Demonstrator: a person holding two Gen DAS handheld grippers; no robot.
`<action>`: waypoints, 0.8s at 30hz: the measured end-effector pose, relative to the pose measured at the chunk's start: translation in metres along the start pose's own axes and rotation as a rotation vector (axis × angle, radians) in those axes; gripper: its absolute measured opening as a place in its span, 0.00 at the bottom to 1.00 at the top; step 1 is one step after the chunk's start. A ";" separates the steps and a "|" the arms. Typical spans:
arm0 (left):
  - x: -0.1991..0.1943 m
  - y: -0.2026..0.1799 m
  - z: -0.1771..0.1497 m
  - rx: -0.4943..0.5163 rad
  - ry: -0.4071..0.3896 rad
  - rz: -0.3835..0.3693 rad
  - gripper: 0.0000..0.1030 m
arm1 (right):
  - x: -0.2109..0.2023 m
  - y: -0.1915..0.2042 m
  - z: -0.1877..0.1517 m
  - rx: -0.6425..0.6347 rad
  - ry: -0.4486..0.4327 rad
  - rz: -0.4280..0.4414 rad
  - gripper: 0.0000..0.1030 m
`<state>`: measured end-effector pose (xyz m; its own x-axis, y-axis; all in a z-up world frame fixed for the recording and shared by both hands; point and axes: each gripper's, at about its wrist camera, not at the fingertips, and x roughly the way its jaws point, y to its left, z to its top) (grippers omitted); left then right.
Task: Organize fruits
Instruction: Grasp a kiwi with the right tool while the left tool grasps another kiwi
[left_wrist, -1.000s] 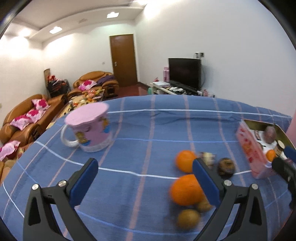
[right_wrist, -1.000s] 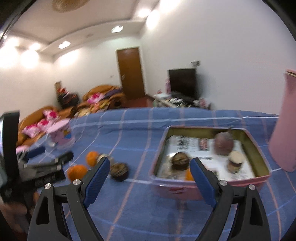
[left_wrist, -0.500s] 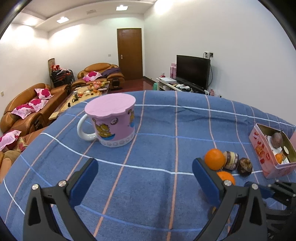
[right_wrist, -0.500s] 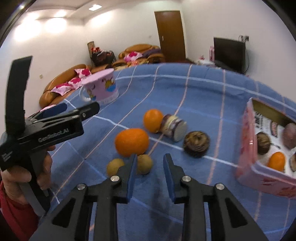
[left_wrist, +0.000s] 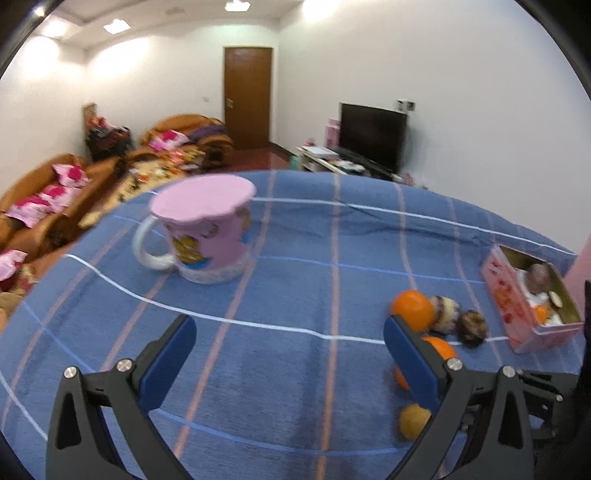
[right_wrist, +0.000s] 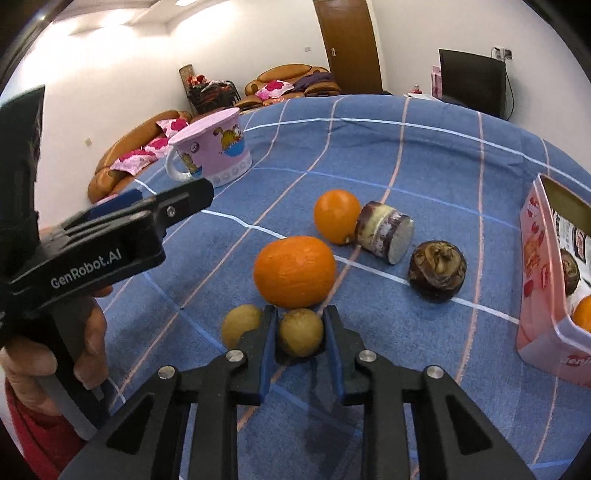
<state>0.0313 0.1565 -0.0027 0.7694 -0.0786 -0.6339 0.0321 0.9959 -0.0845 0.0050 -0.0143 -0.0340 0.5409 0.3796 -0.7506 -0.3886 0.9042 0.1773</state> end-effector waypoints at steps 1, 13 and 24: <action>0.001 0.000 0.000 -0.006 0.016 -0.021 1.00 | -0.004 -0.003 -0.001 0.014 -0.015 0.004 0.26; 0.000 -0.064 -0.027 0.309 0.156 -0.304 0.76 | -0.066 -0.039 -0.010 0.065 -0.236 -0.164 0.26; 0.013 -0.066 -0.040 0.331 0.226 -0.296 0.28 | -0.068 -0.044 -0.010 0.083 -0.238 -0.149 0.26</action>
<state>0.0138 0.0883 -0.0357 0.5404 -0.3316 -0.7733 0.4577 0.8870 -0.0605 -0.0222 -0.0823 0.0026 0.7510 0.2679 -0.6035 -0.2345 0.9626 0.1356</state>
